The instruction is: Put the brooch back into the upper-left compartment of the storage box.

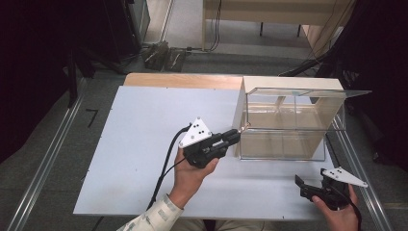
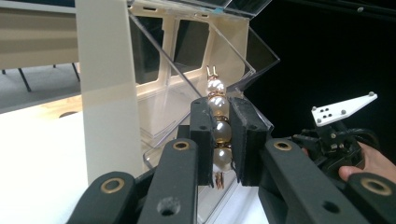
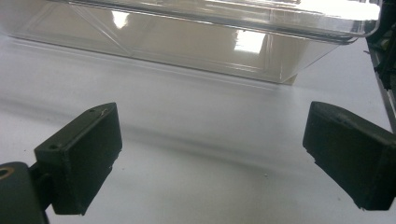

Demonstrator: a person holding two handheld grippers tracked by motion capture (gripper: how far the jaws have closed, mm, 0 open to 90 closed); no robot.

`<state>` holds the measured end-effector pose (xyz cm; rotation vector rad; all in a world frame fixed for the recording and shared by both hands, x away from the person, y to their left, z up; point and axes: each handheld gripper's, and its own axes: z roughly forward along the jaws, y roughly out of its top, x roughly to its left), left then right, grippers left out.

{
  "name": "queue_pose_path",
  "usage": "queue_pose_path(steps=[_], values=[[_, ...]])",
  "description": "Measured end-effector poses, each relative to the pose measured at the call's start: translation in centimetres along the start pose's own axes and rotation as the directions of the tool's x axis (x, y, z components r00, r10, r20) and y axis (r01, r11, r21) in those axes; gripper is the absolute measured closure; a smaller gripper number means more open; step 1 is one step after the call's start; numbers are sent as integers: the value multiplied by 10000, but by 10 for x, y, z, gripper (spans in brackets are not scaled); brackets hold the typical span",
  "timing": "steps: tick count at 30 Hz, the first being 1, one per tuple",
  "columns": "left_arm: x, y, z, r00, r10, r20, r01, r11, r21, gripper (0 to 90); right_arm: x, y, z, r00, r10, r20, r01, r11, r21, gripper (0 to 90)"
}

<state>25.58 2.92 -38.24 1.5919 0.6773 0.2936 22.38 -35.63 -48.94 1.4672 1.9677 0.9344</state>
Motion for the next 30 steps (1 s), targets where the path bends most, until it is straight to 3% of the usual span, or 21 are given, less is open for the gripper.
queue_pose_path(steps=[30], values=[[-5, 11, 27, 10000, -33, 0, 33, 10000, -79, 802, 0, 0, 2, 9999, -76, -96, 76, 9999, 76, 31]])
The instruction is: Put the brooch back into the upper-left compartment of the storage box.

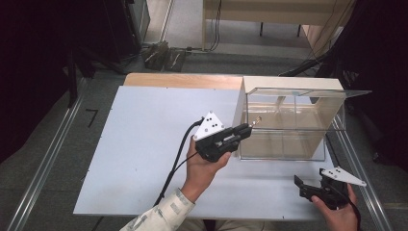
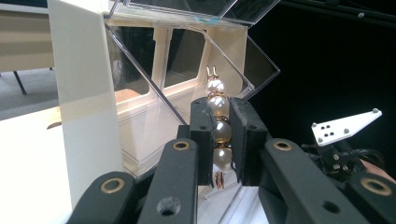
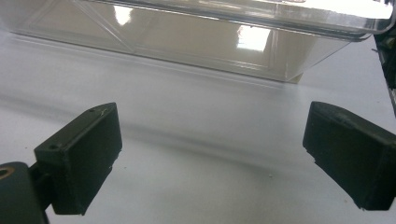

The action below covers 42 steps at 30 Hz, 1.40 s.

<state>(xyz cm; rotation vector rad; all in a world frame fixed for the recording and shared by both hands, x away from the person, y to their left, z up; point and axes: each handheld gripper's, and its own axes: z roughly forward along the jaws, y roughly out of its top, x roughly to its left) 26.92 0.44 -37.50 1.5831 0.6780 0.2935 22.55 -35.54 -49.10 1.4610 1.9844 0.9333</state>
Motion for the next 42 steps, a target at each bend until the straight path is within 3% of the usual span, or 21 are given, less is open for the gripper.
queue_pose_path(steps=[42], values=[[-5, 17, 38, 9997, 231, -45, -232, 9992, -329, 802, -1, 0, 1, 10000, 10, -91, -10, 10000, 9, 31]])
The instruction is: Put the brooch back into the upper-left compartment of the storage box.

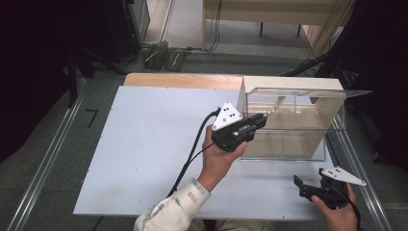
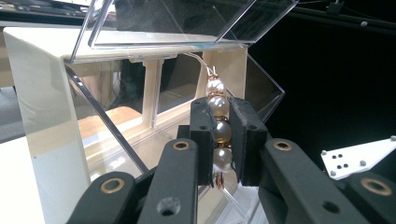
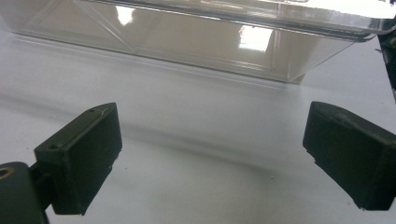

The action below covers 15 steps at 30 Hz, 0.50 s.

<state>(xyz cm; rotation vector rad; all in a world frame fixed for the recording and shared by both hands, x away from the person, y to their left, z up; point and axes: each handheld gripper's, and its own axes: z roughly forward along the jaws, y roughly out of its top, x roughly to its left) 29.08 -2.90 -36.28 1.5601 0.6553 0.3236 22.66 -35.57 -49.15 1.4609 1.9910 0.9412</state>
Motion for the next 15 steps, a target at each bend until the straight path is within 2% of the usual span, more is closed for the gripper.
queue_pose_path(steps=[15], values=[[1, -1, 14, 9988, 268, -409, -266, 9996, 48, 798, -1, 0, 0, 10000, 28, -21, -28, 10000, -22, 31]])
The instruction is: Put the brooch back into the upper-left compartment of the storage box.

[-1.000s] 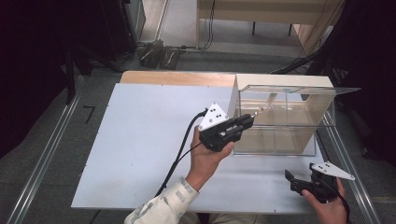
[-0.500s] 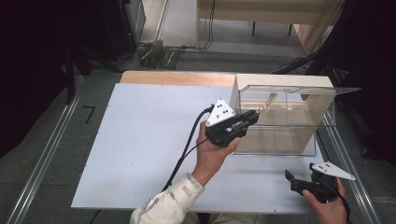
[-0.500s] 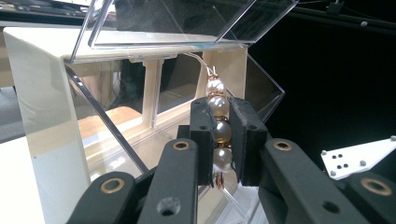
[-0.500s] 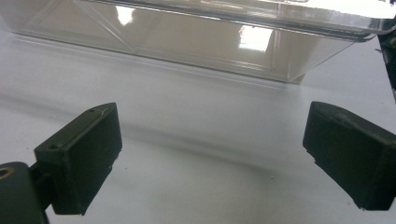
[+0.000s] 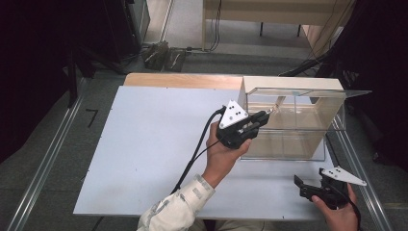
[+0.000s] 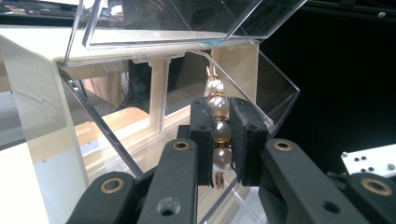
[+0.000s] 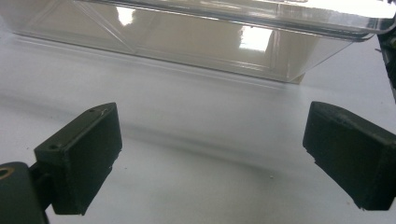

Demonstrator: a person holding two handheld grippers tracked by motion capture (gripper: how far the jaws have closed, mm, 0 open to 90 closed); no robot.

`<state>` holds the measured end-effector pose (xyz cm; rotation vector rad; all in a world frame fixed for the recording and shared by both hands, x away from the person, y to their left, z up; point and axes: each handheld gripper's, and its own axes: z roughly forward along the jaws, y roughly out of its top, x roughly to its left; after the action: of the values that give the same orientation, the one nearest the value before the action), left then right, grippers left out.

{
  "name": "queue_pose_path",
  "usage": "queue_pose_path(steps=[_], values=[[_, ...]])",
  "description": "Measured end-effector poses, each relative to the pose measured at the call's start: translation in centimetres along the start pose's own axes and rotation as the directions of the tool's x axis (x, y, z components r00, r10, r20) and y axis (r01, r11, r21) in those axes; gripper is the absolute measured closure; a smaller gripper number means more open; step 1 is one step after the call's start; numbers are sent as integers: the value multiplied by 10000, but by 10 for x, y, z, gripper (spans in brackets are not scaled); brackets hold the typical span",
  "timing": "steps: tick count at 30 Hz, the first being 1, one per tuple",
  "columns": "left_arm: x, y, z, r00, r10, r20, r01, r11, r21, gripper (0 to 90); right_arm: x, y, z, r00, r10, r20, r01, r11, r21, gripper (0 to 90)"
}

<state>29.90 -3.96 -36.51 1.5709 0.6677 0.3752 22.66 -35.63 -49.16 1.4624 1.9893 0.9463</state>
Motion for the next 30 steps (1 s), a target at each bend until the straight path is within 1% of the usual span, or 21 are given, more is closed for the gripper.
queue_pose_path(steps=[1, 4, 6, 8, 13, 16, 19, 22, 25, 27, 30], values=[[0, 0, 0, 10000, -7, -7, 7, 10000, -53, 787, 0, 0, 0, 10000, -4, -1, 4, 10000, -1, 31], [-3, 1, -1, 9997, 176, 152, -173, 9997, -178, 652, 0, 0, 0, 10000, 4, -24, -4, 10000, 5, 31], [-5, 1, -2, 9993, 337, 140, -333, 9992, -243, 617, 0, 0, 0, 10000, 18, -21, -18, 10000, 12, 31], [-7, 2, -3, 9992, 363, 161, -358, 9990, -275, 588, 0, 0, 0, 10000, 11, -12, -11, 10000, 20, 31], [-10, 3, -8, 9988, 421, 238, -417, 9990, -179, 586, 1, 0, 0, 10000, -13, -5, 13, 10000, 14, 31], [-11, 3, -11, 9986, 442, 292, -435, 9988, -236, 586, 0, 0, 0, 10000, 37, 0, -37, 10000, 15, 31], [-11, 4, -15, 9988, 386, 291, -378, 9989, -272, 548, 0, 0, 1, 10000, 13, 18, -13, 10000, 7, 31], [-11, 3, -19, 9990, 363, 264, -358, 9992, -200, 548, 0, 0, 0, 10000, 15, 18, -15, 10000, 2, 31], [-9, 2, -24, 9993, 330, 200, -325, 9991, -258, 542, 1, 0, 1, 10000, -2, 0, 2, 10000, 41, 31], [-8, 2, -27, 9995, 280, 163, -276, 9993, -259, 530, 1, 0, 1, 10000, -13, 0, 13, 10000, 49, 31], [-6, 0, -31, 9996, 292, -16, -292, 9994, -210, 494, 1, 1, 1, 10000, -25, 0, 25, 10000, 43, 31]])
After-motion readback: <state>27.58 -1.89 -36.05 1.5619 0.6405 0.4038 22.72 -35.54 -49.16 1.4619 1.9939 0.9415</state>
